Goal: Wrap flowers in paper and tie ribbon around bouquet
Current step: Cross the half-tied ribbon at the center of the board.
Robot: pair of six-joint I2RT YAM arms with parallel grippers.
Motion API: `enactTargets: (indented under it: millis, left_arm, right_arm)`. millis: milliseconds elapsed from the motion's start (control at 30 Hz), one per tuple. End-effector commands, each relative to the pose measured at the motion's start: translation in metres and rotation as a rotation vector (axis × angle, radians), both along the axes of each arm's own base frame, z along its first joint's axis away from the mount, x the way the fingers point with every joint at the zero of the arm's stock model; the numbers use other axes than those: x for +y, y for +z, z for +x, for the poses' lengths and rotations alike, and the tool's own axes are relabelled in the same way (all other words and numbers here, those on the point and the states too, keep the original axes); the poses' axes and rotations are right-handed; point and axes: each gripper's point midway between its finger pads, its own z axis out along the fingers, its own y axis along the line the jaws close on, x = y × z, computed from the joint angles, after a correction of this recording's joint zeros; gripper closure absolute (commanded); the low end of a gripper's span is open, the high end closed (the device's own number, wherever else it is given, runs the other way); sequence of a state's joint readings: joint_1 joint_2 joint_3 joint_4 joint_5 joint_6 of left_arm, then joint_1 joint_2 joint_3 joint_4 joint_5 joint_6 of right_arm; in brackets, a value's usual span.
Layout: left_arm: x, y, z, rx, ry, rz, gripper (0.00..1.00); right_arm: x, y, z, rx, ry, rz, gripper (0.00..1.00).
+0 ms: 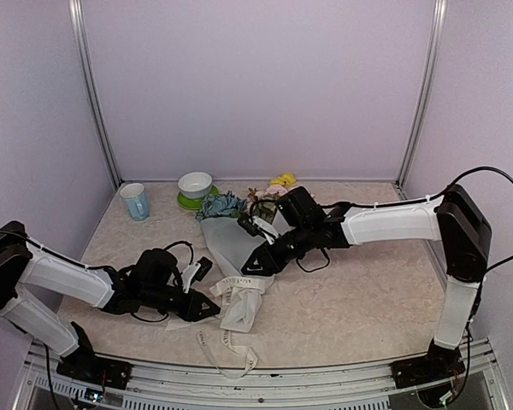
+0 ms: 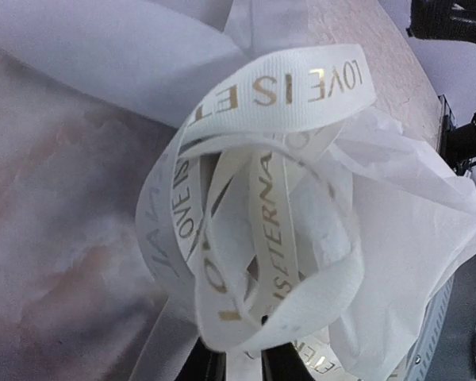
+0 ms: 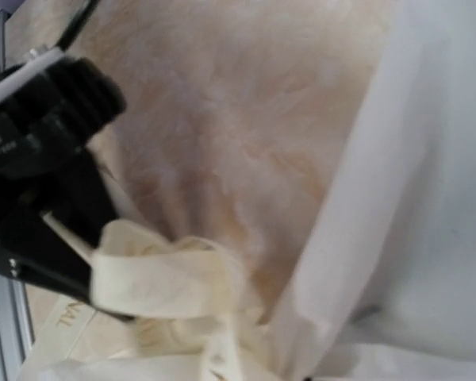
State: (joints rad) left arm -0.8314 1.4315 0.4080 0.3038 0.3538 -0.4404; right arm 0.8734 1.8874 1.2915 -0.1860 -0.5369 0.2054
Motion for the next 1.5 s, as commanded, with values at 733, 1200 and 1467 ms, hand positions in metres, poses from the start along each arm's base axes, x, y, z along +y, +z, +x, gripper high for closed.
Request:
enactTargets:
  millis: [733, 1200, 1467]
  left_arm:
    - [-0.018, 0.051, 0.069, -0.363, -0.033, 0.005, 0.47]
    - [-0.033, 0.057, 0.088, -0.377, -0.057, -0.083, 1.0]
    - [-0.043, 0.067, 0.083, -0.38, -0.101, -0.178, 1.0]
  right_arm:
    - [0.025, -0.014, -0.053, -0.234, 0.023, -0.145, 0.53]
    - [-0.033, -0.064, -0.068, -0.161, -0.029, -0.344, 0.77]
    - [-0.061, -0.071, -0.076, -0.187, -0.002, -0.41, 0.78]
